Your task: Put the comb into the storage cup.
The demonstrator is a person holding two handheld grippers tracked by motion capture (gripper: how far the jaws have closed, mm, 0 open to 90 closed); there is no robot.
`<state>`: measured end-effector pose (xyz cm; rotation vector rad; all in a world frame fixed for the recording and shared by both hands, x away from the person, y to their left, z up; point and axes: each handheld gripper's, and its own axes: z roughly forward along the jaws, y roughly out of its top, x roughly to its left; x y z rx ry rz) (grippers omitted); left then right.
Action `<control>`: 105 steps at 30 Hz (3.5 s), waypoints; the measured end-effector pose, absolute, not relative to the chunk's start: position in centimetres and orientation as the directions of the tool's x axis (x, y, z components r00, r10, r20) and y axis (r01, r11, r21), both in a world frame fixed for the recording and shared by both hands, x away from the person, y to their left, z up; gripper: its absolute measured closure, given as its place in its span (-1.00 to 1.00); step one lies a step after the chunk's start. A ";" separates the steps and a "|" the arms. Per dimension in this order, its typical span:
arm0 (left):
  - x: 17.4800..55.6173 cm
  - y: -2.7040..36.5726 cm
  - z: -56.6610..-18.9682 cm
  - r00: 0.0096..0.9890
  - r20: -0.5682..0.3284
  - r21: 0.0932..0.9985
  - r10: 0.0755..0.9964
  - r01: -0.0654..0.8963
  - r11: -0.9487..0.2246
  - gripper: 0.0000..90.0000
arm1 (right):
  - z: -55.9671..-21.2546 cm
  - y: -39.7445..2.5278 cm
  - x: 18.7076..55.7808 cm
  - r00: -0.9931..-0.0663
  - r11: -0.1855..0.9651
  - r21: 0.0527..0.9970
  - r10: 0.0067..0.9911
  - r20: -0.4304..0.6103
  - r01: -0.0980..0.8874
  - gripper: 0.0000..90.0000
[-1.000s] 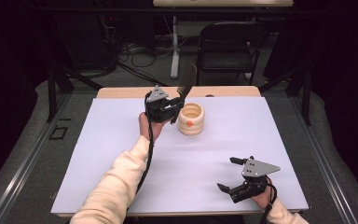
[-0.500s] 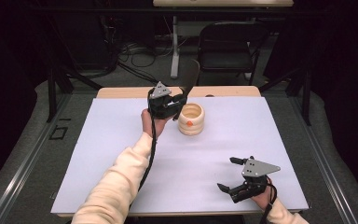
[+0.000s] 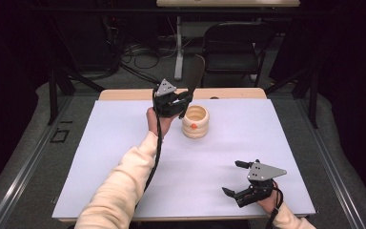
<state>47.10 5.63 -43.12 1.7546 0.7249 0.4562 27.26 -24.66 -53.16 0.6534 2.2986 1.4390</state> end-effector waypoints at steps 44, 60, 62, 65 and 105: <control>49.4 2.8 -45.1 0.736 -0.129 0.967 0.665 0.242 -0.079 0.60 | -53.1 -24.7 27.2 -0.834 0.374 0.906 0.550 -0.045 0.198 -1.00; 49.7 2.8 -46.6 0.740 -0.148 0.961 0.656 0.264 -0.080 0.60 | -53.1 -24.7 27.2 -0.833 0.376 0.904 0.551 -0.042 0.203 -1.00; 49.8 2.8 -46.7 0.739 -0.150 0.961 0.656 0.265 -0.079 0.60 | -53.1 -24.7 27.2 -0.833 0.376 0.904 0.552 -0.041 0.205 -1.00; 49.9 2.9 -46.9 0.740 -0.149 0.959 0.656 0.270 -0.086 0.60 | -53.1 -24.7 27.2 -0.832 0.377 0.903 0.553 -0.042 0.205 -1.00; 50.3 1.9 -48.2 0.747 -0.093 0.931 0.659 0.300 -0.208 0.60 | -53.1 -24.7 27.2 -0.834 0.373 0.906 0.550 -0.043 0.199 -1.00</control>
